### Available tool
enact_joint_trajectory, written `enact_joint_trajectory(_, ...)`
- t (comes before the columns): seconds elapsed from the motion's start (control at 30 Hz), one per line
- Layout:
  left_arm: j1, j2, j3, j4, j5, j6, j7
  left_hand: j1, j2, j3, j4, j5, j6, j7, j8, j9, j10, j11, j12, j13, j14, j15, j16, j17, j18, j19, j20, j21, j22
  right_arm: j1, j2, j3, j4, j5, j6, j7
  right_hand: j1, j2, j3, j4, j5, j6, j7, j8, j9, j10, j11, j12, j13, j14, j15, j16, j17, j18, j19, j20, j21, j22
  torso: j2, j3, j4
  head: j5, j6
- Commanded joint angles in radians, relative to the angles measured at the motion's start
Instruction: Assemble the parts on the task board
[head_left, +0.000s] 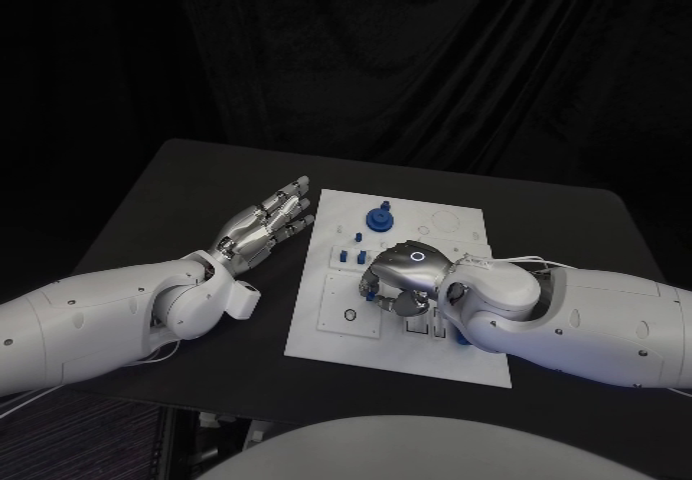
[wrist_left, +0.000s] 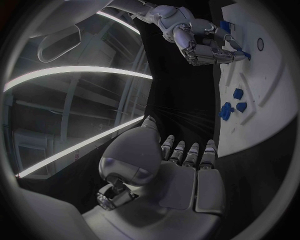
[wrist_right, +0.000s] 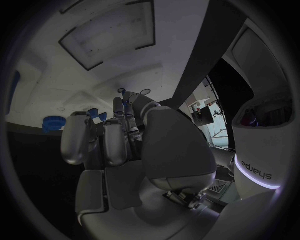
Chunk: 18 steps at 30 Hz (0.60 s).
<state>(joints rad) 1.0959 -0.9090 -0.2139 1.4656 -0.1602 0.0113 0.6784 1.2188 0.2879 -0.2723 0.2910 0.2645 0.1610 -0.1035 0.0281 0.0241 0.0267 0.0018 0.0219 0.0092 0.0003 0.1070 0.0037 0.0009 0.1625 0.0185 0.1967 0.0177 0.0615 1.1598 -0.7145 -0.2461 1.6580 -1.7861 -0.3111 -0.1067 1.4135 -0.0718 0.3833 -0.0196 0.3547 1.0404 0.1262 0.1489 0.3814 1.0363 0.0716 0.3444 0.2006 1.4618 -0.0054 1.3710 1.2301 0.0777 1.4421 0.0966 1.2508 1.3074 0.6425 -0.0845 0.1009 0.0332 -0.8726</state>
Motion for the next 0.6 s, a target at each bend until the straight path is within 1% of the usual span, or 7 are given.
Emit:
enact_joint_trajectory(0.03,-0.002,0.002,0.001,0.001,0.008,0.009,0.141,0.015,-0.002,0.008,0.000,0.008,-0.004,0.000,-0.006,-0.001,0.000,0.004,-0.003,0.000,0.000,-0.003,-0.004,-0.001,0.002,0.002,0.002,-0.001,0.001,-0.004,-0.003,0.000,0.002,-0.020,0.010,-0.020,-0.011,0.001,-0.003,-0.001,0.003,0.003,0.005,0.007,0.000,0.007,0.002,-0.006,-0.001,0.015,0.000,0.002,-0.001,-0.009,0.006,0.002,-0.001,0.174,0.000,0.0005,0.0012,0.000,0.000)
enact_joint_trajectory(0.1,-0.003,0.002,0.001,0.001,0.008,0.010,0.140,0.016,-0.002,0.008,0.000,0.010,-0.004,0.000,-0.006,-0.001,0.000,0.004,-0.003,0.001,0.000,-0.002,-0.004,-0.001,0.002,0.003,0.002,-0.001,0.002,-0.004,-0.004,0.000,0.002,-0.021,0.008,-0.020,-0.011,0.001,-0.003,-0.001,0.003,0.003,0.005,0.007,0.000,0.007,0.002,-0.006,-0.001,0.015,0.000,0.002,-0.001,-0.009,0.006,0.002,-0.001,0.174,-0.001,0.0002,0.0009,0.001,0.000)
enact_joint_trajectory(0.2,-0.003,0.001,0.001,0.001,0.008,0.010,0.138,0.025,-0.002,0.011,-0.001,0.021,-0.005,-0.001,-0.006,-0.001,0.000,0.004,-0.003,0.000,0.000,-0.002,-0.004,-0.001,0.004,0.003,0.005,-0.001,0.002,-0.004,-0.006,0.000,0.002,-0.022,0.008,-0.021,-0.011,0.001,-0.003,-0.001,0.003,0.003,0.005,0.007,0.000,0.007,0.002,-0.006,-0.001,0.015,0.000,0.002,-0.001,-0.009,0.006,0.002,-0.001,0.174,-0.001,0.0000,-0.0014,0.004,0.000)
enact_joint_trajectory(0.33,-0.003,0.001,0.001,0.001,0.008,0.011,0.136,0.037,-0.002,0.013,-0.001,0.034,-0.006,-0.002,-0.006,-0.001,0.000,0.005,-0.003,0.000,0.000,0.000,-0.004,-0.001,0.006,0.004,0.009,0.000,0.004,-0.004,-0.008,0.000,0.001,-0.023,0.006,-0.020,-0.010,0.001,-0.003,-0.001,0.004,0.002,0.005,0.006,0.000,0.007,0.002,-0.007,-0.002,0.014,0.000,0.002,-0.002,-0.009,0.005,0.002,-0.002,0.174,0.000,0.0007,-0.0010,0.003,0.000)
enact_joint_trajectory(0.6,-0.004,0.004,0.001,-0.002,0.008,0.015,0.131,0.043,-0.002,0.014,-0.001,0.041,-0.009,-0.002,-0.006,-0.002,-0.001,0.005,-0.003,0.000,0.000,0.001,-0.004,-0.001,0.007,0.005,0.011,0.001,0.005,-0.005,-0.008,0.000,0.001,-0.023,0.000,-0.020,-0.011,0.001,-0.003,-0.001,0.005,0.001,0.006,0.005,0.001,0.006,0.002,-0.009,-0.003,0.014,0.001,0.001,-0.003,-0.009,0.005,0.002,-0.003,0.174,0.001,0.0007,-0.0003,0.006,0.000)
